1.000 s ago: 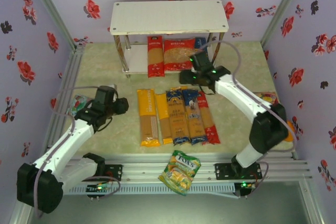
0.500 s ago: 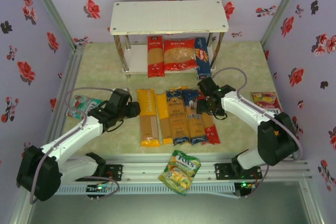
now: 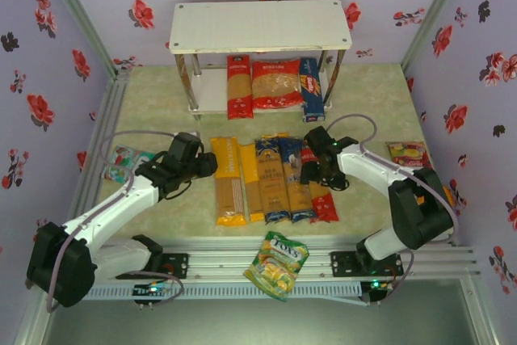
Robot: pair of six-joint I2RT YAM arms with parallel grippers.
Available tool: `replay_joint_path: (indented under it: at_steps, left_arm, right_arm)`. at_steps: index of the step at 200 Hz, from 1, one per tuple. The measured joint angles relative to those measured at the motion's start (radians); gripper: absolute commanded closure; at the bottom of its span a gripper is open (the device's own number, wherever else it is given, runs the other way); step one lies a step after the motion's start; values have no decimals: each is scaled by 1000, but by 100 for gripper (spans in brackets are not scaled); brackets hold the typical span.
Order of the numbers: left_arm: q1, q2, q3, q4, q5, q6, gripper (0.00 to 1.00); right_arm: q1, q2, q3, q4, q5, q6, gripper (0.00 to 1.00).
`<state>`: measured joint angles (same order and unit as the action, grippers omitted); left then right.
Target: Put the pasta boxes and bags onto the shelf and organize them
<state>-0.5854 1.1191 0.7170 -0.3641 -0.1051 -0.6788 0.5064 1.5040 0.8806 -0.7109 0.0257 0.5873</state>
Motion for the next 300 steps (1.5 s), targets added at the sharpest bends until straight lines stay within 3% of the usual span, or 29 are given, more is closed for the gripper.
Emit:
replay_joint_path:
  at_steps: [36,96,111,141,186,249,270,300]
  left_arm:
    - [0,2,13,-11,0,0,53]
    - [0,9,30,-19,-1,0,54]
    - [0,10,33,-20,-2,1,54]
    - [0,10,46,-23,-14,4,54]
    - [0,10,50,-35,-33,8,54]
    - [16,-28,52,-61,-53,20,52]
    - [34,-57,50,-70,-56,19,51]
    - [54,-107,35,-87,-65,18,50]
  right_arm:
    - [-11,50,0,23,-53,-2,22]
    - [-39,60,1,50,-122,-19,64]
    - [-40,43,2,49,-127,-28,78]
    - [-40,-6,4,29,-119,-29,89]
    - [-49,-95,11,-92,-19,-29,100]
    - [-40,-235,230,-252,24,-53,100]
    - [7,-247,301,-268,13,-51,100]
    - [148,-218,326,-190,-82,14,99]
